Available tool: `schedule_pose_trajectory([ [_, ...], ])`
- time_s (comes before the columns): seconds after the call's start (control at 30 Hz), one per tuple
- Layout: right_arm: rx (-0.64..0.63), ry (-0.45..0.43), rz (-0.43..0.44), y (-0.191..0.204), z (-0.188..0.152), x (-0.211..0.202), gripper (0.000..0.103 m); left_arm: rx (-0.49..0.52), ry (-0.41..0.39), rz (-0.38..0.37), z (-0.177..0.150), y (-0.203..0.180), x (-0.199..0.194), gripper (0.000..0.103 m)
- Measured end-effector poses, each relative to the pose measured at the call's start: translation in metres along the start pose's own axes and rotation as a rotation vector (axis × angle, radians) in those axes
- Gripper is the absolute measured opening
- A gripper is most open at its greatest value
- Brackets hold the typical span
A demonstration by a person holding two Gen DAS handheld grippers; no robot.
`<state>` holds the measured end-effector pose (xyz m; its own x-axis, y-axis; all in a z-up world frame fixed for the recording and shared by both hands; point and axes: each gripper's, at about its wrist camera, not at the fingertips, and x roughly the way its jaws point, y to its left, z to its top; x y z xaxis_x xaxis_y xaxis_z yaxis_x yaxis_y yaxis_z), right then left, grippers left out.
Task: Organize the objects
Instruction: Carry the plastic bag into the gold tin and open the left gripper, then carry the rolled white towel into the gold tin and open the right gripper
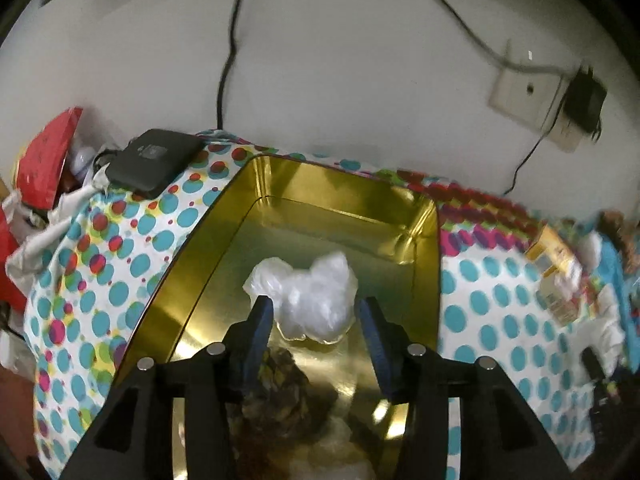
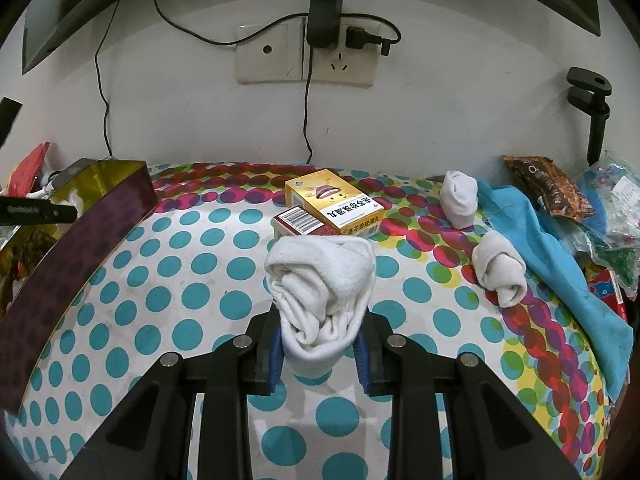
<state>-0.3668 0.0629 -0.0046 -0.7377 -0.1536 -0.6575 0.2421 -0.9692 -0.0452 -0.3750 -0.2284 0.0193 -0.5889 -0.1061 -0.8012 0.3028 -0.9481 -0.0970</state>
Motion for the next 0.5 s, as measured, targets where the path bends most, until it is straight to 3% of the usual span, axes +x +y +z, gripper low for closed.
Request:
schedule_pose_trajectory([
  [0.07, -0.001, -0.001, -0.002, 0.0, 0.0, 0.0, 0.026, -0.029, -0.009, -0.029, -0.001, 0.002, -0.01, 0.058],
  [0.23, -0.007, 0.0, -0.009, 0.001, 0.0, 0.001, 0.027, -0.088, -0.089, -0.096, -0.013, 0.012, -0.056, 0.061],
  [0.43, -0.021, 0.002, -0.02, 0.003, 0.0, 0.0, 0.027, -0.11, -0.19, -0.006, -0.068, 0.021, -0.115, 0.062],
  [0.5, -0.024, 0.001, -0.018, 0.003, 0.0, 0.0, 0.027, -0.085, -0.217, 0.046, -0.097, 0.019, -0.13, 0.068],
])
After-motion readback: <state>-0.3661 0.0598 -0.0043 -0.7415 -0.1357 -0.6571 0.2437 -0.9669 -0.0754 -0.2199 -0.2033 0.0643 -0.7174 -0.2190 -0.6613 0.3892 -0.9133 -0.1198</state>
